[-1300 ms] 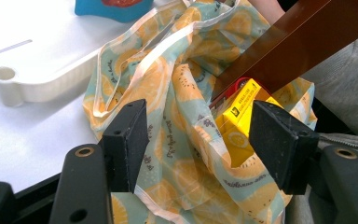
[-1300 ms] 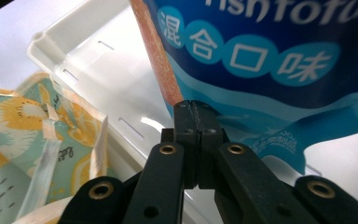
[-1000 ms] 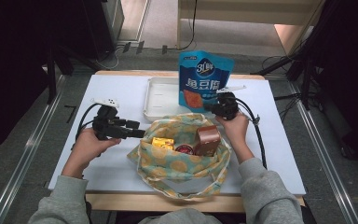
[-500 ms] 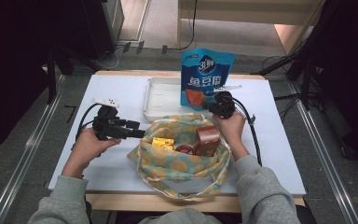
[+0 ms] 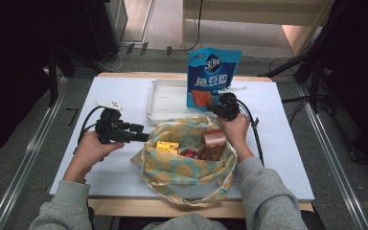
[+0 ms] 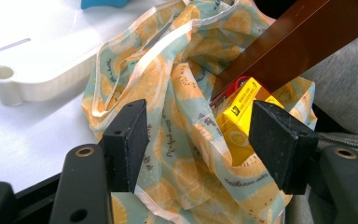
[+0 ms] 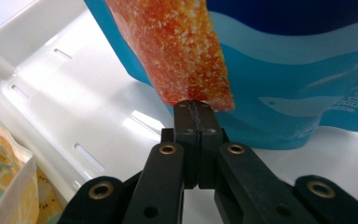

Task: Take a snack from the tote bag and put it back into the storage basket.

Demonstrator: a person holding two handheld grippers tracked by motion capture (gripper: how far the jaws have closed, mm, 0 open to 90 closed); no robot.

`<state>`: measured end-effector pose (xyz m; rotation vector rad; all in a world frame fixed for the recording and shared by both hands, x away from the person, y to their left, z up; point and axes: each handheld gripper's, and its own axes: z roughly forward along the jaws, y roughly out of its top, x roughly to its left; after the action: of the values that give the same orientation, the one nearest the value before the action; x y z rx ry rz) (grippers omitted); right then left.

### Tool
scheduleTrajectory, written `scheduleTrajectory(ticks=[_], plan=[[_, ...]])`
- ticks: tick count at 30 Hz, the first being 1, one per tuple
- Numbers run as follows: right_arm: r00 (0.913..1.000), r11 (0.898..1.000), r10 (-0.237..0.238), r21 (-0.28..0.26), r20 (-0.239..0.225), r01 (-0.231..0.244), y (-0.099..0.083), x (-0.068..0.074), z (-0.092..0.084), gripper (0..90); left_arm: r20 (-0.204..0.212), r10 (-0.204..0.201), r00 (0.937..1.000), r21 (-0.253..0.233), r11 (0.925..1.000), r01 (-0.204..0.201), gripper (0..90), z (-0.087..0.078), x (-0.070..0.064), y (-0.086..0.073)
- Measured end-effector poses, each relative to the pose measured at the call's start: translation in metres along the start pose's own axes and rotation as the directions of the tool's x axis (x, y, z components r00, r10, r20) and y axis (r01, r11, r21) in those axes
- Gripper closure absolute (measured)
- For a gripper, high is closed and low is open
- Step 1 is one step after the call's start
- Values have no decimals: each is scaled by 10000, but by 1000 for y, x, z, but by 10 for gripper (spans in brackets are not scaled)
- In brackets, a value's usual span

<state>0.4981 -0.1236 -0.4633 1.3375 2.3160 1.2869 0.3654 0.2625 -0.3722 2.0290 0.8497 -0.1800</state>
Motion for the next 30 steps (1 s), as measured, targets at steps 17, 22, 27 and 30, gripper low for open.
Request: scheduleTrajectory(ticks=[17, 22, 27, 30], plan=[[9990, 9998, -135, 120, 427, 130, 19, 0, 11, 900, -5, 28, 10000, 10, 10000, -28, 381, 0, 0, -1], [9981, 10000, -81, 59, 613, 77, 21, -2, 11, 900, 15, 2, 10000, 51, 10000, -2, 381, 1, 0, -1], [9978, 9996, 112, 266, 659, -129, 24, -8, 14, 900, 39, -30, 10000, 50, 10000, 30, 381, 1, 0, -1], [9974, 9993, -29, 381, 726, 1, 28, -8, 17, 900, 43, -26, 10000, 36, 10000, 26, 381, 1, 0, -1]])
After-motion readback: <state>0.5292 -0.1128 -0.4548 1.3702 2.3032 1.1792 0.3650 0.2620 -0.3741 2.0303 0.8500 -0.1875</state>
